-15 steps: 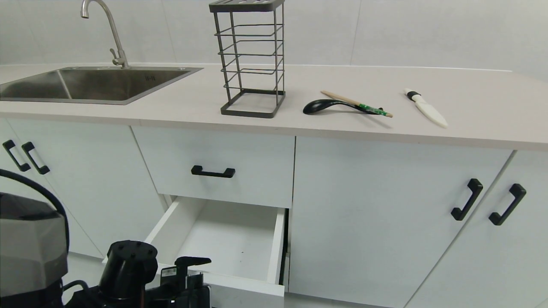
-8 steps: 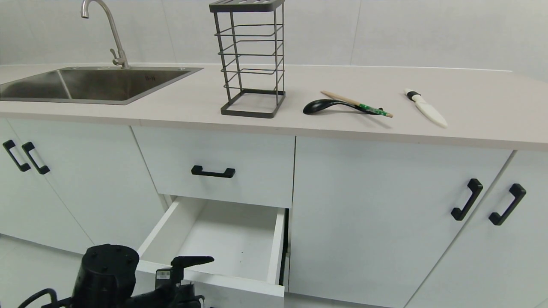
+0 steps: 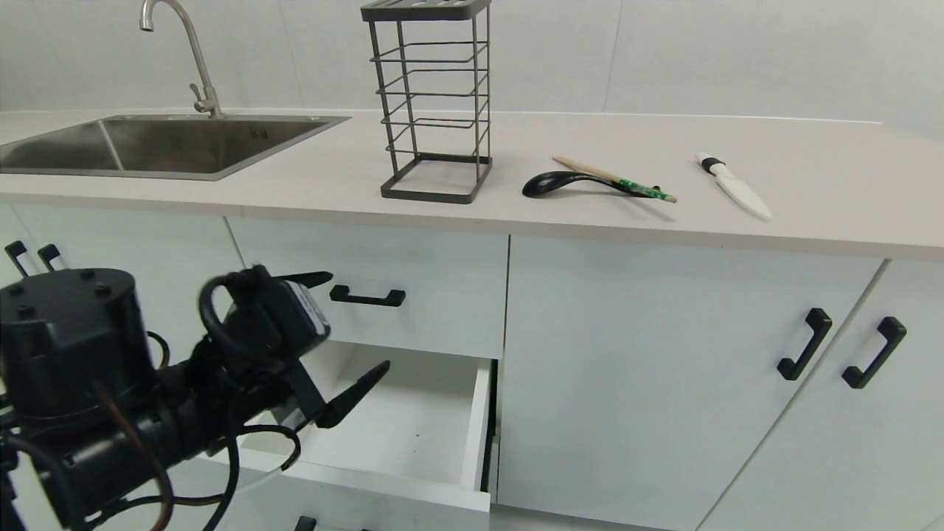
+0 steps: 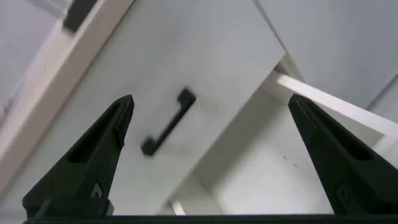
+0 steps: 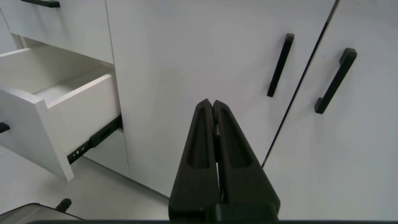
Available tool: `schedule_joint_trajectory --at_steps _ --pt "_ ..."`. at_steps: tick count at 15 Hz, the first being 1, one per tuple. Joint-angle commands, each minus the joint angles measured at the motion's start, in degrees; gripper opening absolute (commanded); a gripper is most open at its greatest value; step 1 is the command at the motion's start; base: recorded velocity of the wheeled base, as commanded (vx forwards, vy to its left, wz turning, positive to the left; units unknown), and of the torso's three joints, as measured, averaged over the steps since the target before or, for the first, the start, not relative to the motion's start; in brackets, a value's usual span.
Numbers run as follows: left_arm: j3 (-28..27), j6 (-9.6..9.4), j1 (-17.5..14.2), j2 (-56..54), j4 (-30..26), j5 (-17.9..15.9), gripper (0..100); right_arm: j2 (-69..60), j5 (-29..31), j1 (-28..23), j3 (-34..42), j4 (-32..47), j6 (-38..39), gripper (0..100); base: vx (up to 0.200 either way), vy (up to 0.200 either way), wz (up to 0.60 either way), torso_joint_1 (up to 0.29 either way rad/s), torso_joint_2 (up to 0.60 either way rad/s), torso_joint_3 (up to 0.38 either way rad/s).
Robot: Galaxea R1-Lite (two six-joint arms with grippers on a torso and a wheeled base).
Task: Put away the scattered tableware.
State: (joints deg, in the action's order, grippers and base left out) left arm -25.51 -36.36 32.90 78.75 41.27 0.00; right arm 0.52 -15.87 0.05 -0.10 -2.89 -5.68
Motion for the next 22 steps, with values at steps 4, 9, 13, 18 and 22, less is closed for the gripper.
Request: schedule_joint_trajectory --at_steps 4,9,13,18,22 --pt "3.2 24.59 -13.5 -8.0 -5.4 -3.5 100 0.1 0.0 0.0 0.0 0.0 0.0 0 0.0 0.0 0.0 0.0 0.0 0.0" --pt "12.2 24.94 -21.8 -19.9 -5.1 -9.3 100 0.1 0.0 0.0 0.0 0.0 0.0 0 0.0 0.0 0.0 0.0 0.0 0.0" --pt "14.7 20.02 -29.7 -38.2 -6.3 -9.1 100 0.1 0.0 0.0 0.0 0.0 0.0 0 0.0 0.0 0.0 0.0 0.0 0.0" --pt "15.9 20.1 -33.3 -59.8 -17.6 -9.4 100 0.1 0.0 0.0 0.0 0.0 0.0 0 0.0 0.0 0.0 0.0 0.0 0.0" --pt "25.2 21.25 -33.6 -69.2 -18.9 -9.4 100 0.1 0.0 0.0 0.0 0.0 0.0 0 0.0 0.0 0.0 0.0 0.0 0.0"
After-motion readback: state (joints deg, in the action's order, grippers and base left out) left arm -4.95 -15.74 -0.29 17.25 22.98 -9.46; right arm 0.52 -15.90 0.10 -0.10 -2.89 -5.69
